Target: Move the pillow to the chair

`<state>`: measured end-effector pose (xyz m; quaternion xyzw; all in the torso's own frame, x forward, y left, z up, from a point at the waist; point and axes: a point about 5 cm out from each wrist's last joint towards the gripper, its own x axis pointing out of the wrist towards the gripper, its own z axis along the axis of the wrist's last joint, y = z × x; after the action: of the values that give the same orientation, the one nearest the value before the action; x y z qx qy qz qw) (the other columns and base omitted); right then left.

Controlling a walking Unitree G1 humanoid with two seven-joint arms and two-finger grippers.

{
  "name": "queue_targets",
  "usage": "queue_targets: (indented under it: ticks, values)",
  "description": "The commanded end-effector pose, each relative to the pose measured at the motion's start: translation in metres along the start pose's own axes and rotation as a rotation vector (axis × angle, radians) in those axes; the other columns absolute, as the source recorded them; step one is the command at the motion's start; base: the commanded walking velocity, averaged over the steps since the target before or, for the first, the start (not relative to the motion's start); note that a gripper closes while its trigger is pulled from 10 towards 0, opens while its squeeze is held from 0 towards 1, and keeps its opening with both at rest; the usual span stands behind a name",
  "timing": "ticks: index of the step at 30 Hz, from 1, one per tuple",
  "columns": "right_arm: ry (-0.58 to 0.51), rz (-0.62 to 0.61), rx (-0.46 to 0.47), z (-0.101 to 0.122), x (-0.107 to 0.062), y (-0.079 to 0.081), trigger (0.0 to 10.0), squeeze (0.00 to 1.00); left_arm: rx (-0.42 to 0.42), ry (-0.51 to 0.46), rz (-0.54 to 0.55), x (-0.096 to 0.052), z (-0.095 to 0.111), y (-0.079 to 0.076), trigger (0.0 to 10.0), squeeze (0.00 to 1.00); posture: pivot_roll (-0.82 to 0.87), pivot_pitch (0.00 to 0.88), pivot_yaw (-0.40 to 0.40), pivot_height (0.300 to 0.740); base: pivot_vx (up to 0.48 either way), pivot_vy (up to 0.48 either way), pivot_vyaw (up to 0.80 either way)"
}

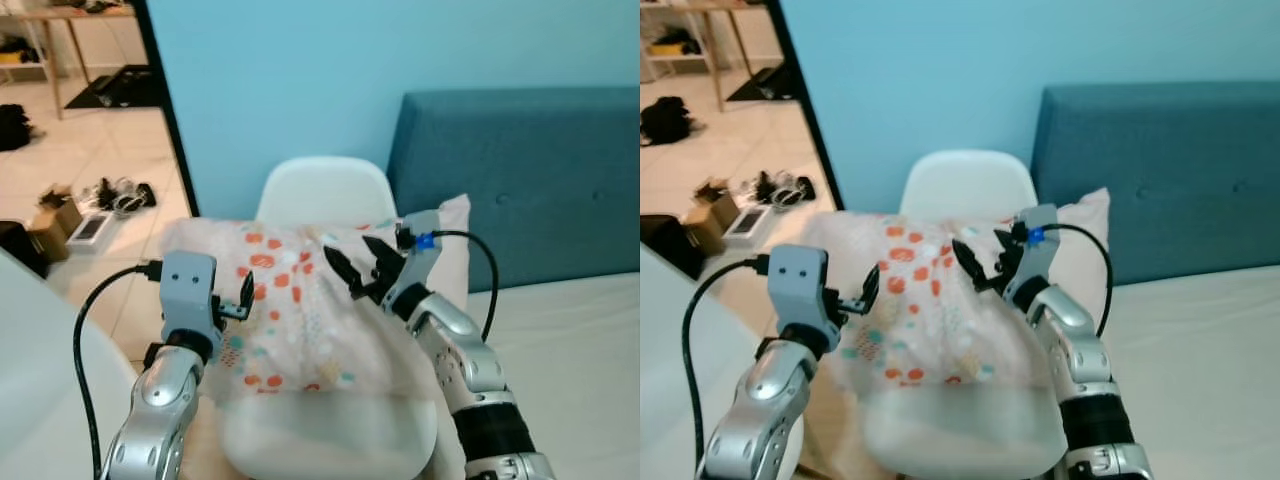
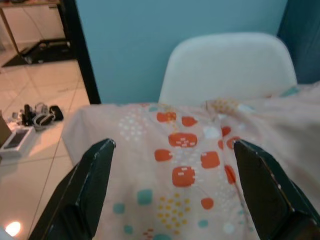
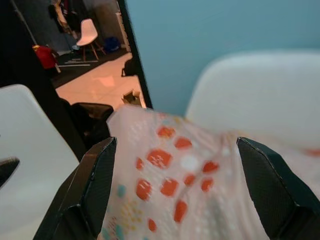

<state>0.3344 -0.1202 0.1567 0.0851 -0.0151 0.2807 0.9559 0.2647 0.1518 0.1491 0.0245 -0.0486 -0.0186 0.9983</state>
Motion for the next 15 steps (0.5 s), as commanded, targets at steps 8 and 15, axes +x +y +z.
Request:
queue_targets:
  ticks: [8,15]
  values:
    - [0.015,-0.034,-0.028,-0.003,0.0,-0.004,10.0,0.0,-0.012,0.04,-0.004,-0.003,-0.006,-0.005,10.0,0.0,0.05,0.0,-0.039,0.74,-0.073,0.0,0.0]
    - [0.04,-0.136,-0.038,-0.007,0.001,-0.014,10.0,0.0,-0.016,0.056,-0.003,-0.003,-0.009,-0.006,10.0,0.0,0.05,0.0,-0.04,0.74,-0.437,0.0,0.0]
